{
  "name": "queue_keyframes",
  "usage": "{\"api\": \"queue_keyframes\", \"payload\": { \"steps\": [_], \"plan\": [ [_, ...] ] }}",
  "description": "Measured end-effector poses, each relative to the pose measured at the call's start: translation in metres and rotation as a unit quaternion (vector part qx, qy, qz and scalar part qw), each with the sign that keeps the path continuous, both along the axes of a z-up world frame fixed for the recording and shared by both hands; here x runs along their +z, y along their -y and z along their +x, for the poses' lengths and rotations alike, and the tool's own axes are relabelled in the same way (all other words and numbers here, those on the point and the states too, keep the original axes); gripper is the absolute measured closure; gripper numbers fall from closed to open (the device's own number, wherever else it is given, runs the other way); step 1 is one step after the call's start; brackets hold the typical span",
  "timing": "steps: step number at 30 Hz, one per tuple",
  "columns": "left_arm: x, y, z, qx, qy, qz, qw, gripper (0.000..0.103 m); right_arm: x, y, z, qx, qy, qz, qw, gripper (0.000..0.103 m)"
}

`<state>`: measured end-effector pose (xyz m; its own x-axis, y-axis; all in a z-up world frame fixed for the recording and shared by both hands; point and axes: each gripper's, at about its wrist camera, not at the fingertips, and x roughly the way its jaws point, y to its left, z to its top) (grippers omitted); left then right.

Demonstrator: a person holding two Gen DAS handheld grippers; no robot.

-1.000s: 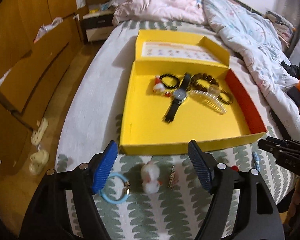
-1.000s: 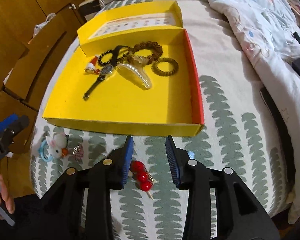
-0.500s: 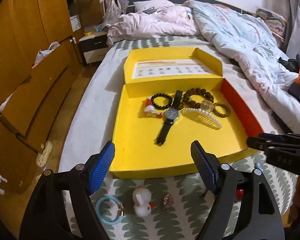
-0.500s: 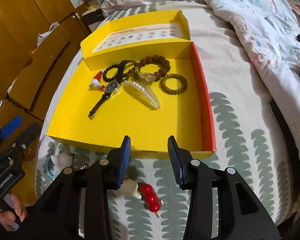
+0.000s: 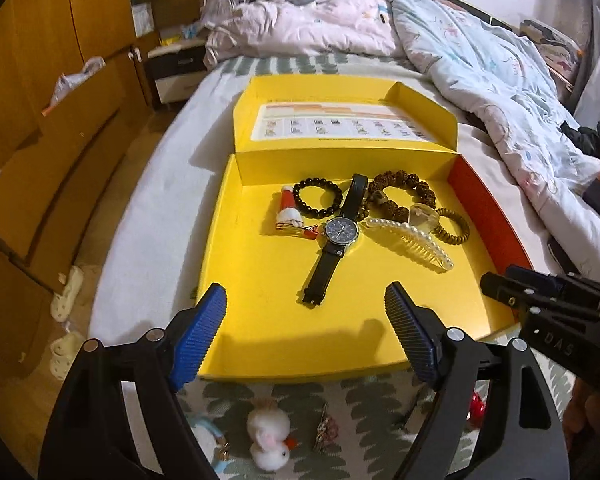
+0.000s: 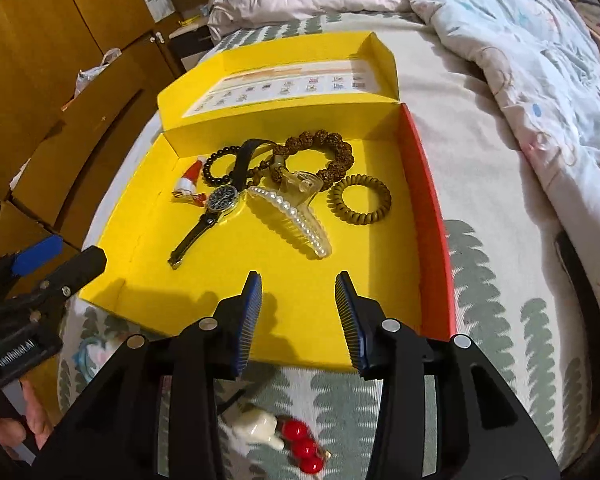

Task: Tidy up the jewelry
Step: 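Move both open tools back over the jewelry box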

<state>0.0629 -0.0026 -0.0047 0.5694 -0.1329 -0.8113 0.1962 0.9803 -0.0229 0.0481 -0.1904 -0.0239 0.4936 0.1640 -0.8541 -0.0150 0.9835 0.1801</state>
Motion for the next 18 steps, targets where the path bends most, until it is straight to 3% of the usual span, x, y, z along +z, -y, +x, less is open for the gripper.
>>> {"api": "queue_keyframes", "payload": {
  "steps": [8,14,18],
  "plan": [
    [-0.029,0.004,0.039,-0.009,-0.084,-0.036,0.9958,0.023,-0.018,-0.003,0.049,0.007,-0.034,-0.003,0.999,0.061],
    [-0.044,0.009,0.055,-0.007,-0.108,-0.026,0.9938,0.023,-0.028,-0.014,0.074,0.018,-0.047,-0.002,0.999,0.06],
    [-0.052,0.011,0.07,-0.009,-0.124,-0.021,0.9921,0.023,-0.04,-0.022,0.082,0.023,-0.059,-0.029,0.998,0.06]
  ]
}}
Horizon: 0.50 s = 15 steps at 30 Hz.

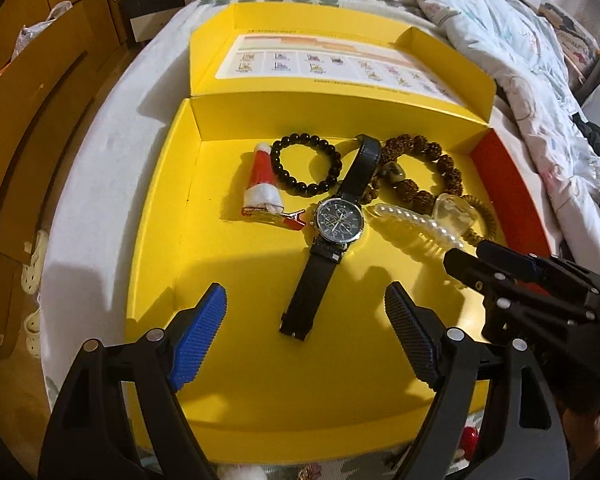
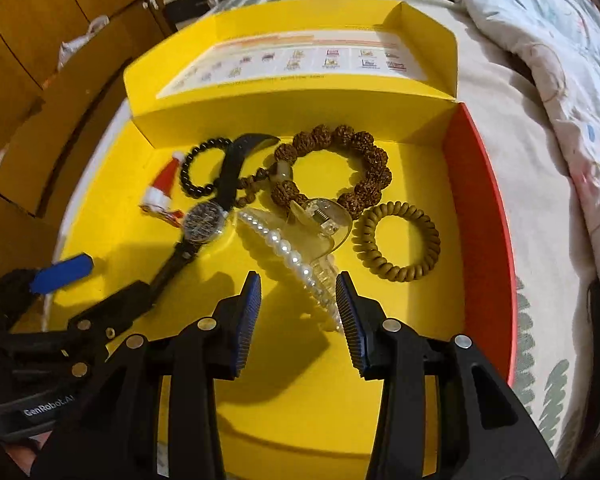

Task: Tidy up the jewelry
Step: 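Move both open tools back over the jewelry box, then grasp the black watch strap with the left tool while the right tool grasps the pearl hair claw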

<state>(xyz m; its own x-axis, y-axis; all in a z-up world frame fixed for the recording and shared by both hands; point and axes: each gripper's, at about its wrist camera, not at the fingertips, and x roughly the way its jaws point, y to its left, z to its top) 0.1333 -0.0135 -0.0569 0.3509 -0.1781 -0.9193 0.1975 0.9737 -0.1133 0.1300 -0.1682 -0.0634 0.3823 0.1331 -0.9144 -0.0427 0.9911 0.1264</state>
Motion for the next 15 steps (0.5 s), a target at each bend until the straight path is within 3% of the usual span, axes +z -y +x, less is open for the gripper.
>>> {"api": "queue_keyframes", "payload": {
  "steps": [7,15],
  "plan": [
    [-0.023,0.001,0.01,-0.006,-0.043,0.008,0.999,0.023,-0.009,0.004,0.006,0.0,-0.012,0.004,1.0,0.06],
    [-0.033,-0.003,0.006,-0.002,-0.068,0.008,0.9976,0.038,-0.008,-0.005,0.004,0.007,-0.005,-0.019,1.0,0.06]
  ]
}}
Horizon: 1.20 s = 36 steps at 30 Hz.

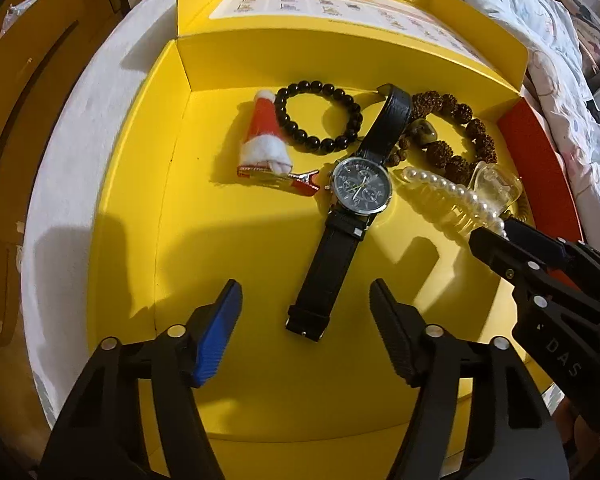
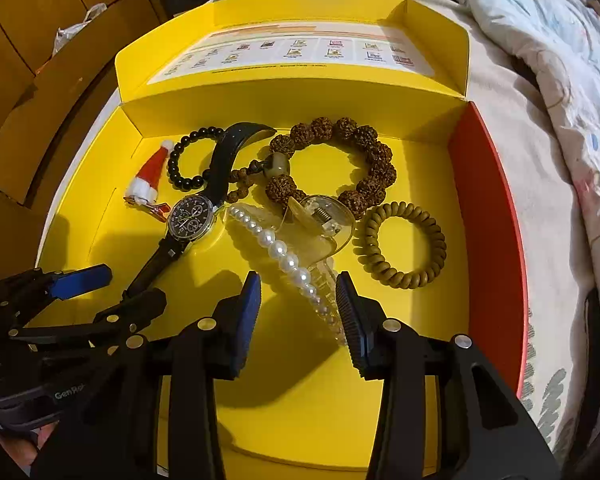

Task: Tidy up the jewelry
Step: 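Grasp the black watch strap with the left tool while the right tool grasps the pearl hair claw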

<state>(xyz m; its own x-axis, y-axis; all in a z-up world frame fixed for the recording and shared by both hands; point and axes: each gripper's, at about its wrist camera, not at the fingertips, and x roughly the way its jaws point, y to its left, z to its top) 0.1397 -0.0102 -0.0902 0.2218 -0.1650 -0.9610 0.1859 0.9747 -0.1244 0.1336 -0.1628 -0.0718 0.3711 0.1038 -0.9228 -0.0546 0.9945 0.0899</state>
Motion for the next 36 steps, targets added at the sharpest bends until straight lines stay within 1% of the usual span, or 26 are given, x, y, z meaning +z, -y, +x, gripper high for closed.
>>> {"api": "queue_keyframes", "payload": {
  "steps": [6,9,10,11,12,13,18,24,28,33,36],
  "plan": [
    [0.0,-0.002,0.002,0.0,0.005,-0.002,1.0,0.039,-0.003,-0.003,0.001,0.004,0.006,-0.015,1.0,0.06],
    [0.001,-0.001,0.002,0.001,0.013,0.011,0.9999,0.051,-0.005,-0.005,0.002,0.004,0.007,-0.029,1.0,0.06],
    [0.002,0.0,0.002,0.0,0.014,0.013,0.9998,0.058,-0.006,-0.005,0.002,0.005,0.009,-0.031,0.999,0.06],
    [0.002,0.0,0.001,-0.002,0.015,0.015,0.9998,0.063,-0.006,-0.006,0.001,0.006,0.011,-0.033,0.999,0.06],
    [0.003,0.001,0.002,-0.003,0.015,0.015,0.9998,0.065,-0.006,-0.006,0.001,0.006,0.011,-0.038,0.999,0.06],
    [0.003,0.002,0.001,-0.006,0.015,0.015,0.9998,0.068,-0.008,-0.008,0.001,0.008,0.01,-0.054,0.998,0.06],
    [0.003,0.005,-0.001,-0.007,0.019,0.025,0.9995,0.073,-0.015,-0.012,-0.001,0.013,0.006,-0.066,0.998,0.06],
    [0.004,0.002,-0.001,0.0,0.017,0.016,0.9997,0.076,-0.016,-0.01,-0.002,0.013,0.009,-0.058,0.998,0.061],
    [0.005,0.002,0.0,0.003,0.015,0.007,0.9999,0.077,-0.014,-0.006,-0.002,0.008,0.009,-0.048,0.999,0.074],
    [0.004,0.002,0.001,-0.002,0.013,0.0,0.9999,0.079,-0.013,-0.005,-0.003,0.008,0.004,-0.033,0.999,0.077],
    [0.005,0.001,0.0,-0.001,0.009,-0.011,0.9999,0.08,-0.01,-0.005,-0.004,0.008,0.003,-0.022,1.0,0.079]
  ]
}}
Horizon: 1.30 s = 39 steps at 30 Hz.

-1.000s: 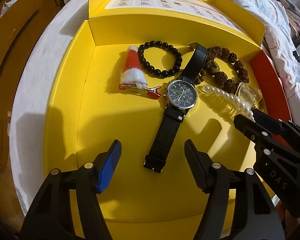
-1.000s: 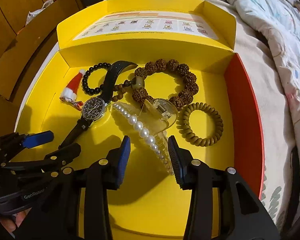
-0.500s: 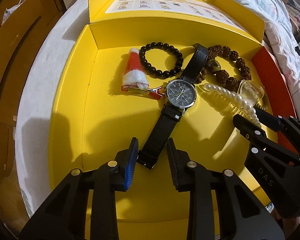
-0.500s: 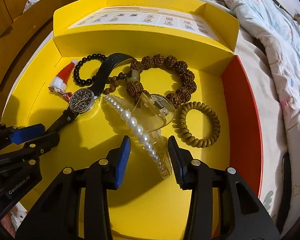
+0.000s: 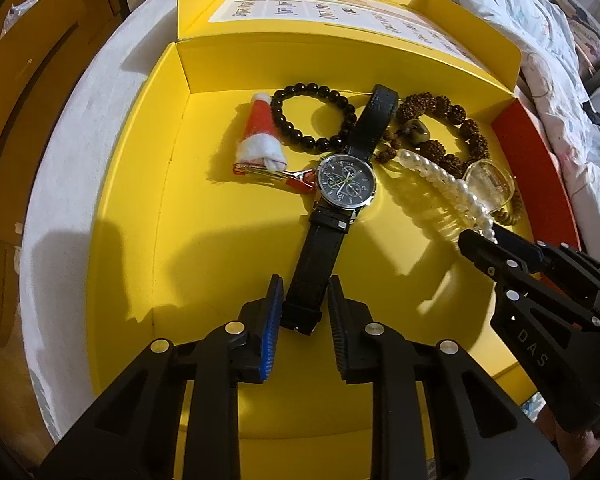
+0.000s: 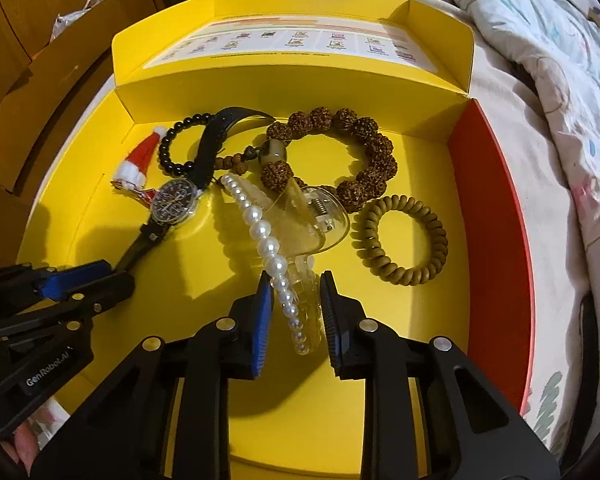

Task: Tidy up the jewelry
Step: 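Grasp the black watch strap with the left tool while the right tool grasps the pearl hair claw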

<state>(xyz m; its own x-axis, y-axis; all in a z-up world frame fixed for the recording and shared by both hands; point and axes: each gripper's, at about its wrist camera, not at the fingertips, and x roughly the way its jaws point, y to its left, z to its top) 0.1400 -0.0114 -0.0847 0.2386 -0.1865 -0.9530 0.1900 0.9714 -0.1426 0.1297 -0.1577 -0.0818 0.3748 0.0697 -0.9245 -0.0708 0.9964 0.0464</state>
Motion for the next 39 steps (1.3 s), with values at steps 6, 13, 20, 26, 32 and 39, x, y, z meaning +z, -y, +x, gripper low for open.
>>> {"api": "queue_keyframes", "payload": {
  "steps": [6,13,20,26,32,39],
  "plan": [
    [0.003,0.002,-0.001,-0.005,-0.001,-0.012,0.9999,0.082,0.008,0.003,-0.002,-0.003,0.003,0.026,1.0,0.084],
    [0.01,0.007,-0.006,-0.005,0.005,-0.022,0.9997,0.083,0.012,0.01,-0.002,-0.013,0.001,0.047,0.999,0.085],
    [0.022,0.005,-0.014,-0.003,0.02,-0.027,0.9995,0.084,0.017,0.013,-0.003,-0.015,0.006,0.061,0.998,0.089],
    [0.037,-0.005,-0.018,0.005,0.035,-0.037,0.9987,0.084,0.02,0.018,-0.005,-0.02,0.007,0.076,0.997,0.09],
    [0.05,-0.005,-0.019,0.008,0.051,-0.044,0.9977,0.084,0.03,0.018,-0.01,-0.019,0.016,0.089,0.996,0.09],
    [0.063,-0.011,-0.021,0.014,0.064,-0.057,0.9962,0.085,0.04,0.021,-0.014,-0.018,0.024,0.105,0.994,0.09]
  ]
}}
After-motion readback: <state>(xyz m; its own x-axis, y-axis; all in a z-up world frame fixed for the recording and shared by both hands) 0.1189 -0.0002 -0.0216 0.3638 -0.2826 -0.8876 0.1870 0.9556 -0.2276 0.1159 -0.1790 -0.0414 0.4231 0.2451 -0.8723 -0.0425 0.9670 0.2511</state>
